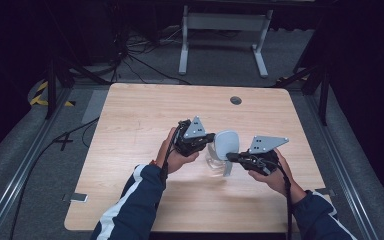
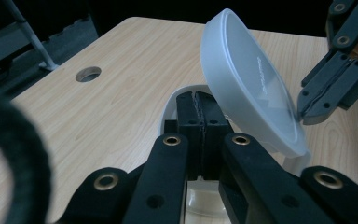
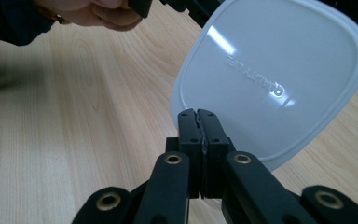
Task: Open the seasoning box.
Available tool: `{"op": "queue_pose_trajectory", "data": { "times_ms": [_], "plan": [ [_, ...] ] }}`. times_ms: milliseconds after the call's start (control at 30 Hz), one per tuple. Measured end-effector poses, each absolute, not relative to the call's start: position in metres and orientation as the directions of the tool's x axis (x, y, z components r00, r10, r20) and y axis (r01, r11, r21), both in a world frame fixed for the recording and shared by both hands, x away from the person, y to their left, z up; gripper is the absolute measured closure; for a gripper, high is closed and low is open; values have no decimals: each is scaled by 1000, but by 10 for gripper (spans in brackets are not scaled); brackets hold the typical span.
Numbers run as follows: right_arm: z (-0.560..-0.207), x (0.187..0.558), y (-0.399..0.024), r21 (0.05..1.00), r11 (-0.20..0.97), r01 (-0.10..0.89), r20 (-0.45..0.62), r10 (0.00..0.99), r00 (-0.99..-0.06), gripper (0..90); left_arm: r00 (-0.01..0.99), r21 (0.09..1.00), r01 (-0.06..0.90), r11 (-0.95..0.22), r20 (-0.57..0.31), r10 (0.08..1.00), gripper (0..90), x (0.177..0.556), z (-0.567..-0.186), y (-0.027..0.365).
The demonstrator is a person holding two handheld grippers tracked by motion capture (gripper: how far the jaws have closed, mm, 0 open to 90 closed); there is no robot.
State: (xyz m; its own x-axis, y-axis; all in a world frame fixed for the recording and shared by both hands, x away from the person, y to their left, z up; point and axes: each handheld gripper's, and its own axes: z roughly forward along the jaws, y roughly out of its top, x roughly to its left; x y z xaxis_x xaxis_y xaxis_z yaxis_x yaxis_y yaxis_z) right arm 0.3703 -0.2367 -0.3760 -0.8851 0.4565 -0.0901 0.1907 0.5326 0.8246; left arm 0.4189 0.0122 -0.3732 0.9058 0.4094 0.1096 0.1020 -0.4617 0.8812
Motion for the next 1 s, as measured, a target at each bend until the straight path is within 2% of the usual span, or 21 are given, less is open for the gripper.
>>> {"op": "queue_pose_trajectory", "data": {
  "times_ms": [633,1000],
  "plan": [
    [-379,365,-247,809,553,198,-105,468,-878,897,925,882,34,-470,151,349,898,402,-363,4],
    [-377,358,-256,804,562,194,-104,454,-885,887,923,878,51,-476,140,358,876,399,-364,17]
  ]
}}
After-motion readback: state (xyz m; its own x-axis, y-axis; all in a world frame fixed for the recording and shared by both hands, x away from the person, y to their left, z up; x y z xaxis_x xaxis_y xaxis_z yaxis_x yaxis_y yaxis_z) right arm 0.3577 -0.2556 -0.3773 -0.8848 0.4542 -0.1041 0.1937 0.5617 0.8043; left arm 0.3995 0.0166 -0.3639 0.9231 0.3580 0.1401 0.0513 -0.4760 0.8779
